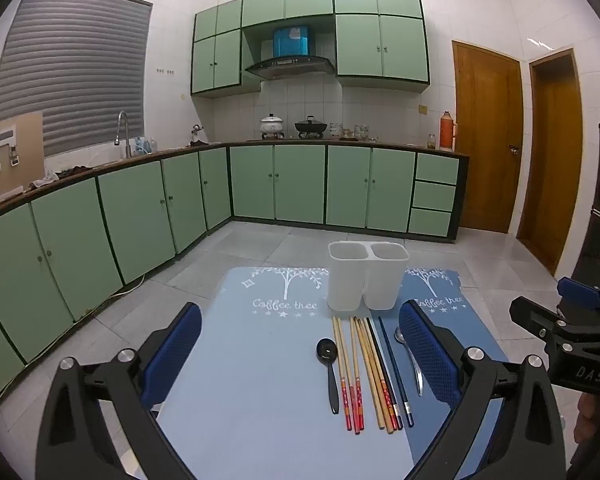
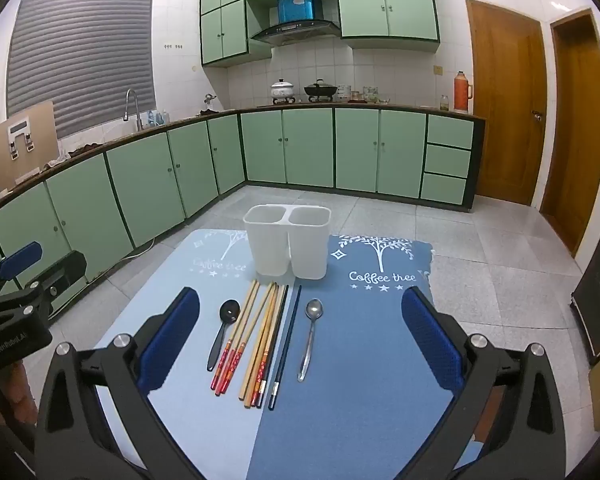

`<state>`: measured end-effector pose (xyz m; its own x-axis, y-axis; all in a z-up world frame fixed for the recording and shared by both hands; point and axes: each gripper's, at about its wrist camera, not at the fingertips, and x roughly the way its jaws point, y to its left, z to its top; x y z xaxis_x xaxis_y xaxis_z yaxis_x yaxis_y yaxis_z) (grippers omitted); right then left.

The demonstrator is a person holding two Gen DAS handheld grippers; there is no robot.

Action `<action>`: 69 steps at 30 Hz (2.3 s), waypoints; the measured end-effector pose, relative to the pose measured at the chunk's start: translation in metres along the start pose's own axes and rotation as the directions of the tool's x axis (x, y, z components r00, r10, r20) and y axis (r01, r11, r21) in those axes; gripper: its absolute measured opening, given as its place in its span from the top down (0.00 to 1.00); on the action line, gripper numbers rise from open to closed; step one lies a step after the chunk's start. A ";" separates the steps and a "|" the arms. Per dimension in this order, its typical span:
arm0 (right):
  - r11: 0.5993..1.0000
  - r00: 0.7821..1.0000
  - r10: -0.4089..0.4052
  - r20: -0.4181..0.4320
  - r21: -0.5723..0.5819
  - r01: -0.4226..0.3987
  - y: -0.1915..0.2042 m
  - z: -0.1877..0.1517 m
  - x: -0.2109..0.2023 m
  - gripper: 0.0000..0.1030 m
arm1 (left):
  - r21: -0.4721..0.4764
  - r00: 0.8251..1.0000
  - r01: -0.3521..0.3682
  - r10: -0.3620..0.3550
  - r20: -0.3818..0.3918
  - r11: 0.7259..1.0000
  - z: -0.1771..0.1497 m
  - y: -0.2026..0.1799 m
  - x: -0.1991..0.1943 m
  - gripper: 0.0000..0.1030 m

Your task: Organize utensils

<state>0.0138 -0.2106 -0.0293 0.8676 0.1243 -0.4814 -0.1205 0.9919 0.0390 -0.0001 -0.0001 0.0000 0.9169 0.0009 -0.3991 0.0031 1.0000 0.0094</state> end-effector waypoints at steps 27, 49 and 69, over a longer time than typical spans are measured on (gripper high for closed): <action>1.000 1.000 0.004 0.005 0.004 -0.004 0.001 0.004 -0.003 0.05 | 0.003 1.000 -0.001 0.001 0.007 1.000 0.000 0.000 0.000 0.06; 1.000 1.000 0.005 0.004 0.004 -0.005 0.001 0.004 -0.003 0.05 | 0.004 1.000 -0.001 0.001 0.010 1.000 0.000 0.000 0.000 0.06; 1.000 1.000 0.005 0.002 0.006 -0.005 0.001 0.002 -0.003 0.05 | 0.005 1.000 -0.001 0.001 0.012 1.000 0.000 0.000 -0.001 0.06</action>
<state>0.0115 -0.2099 -0.0264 0.8682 0.1291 -0.4791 -0.1219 0.9915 0.0463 -0.0007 0.0000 0.0001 0.9217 0.0018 -0.3879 0.0040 0.9999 0.0142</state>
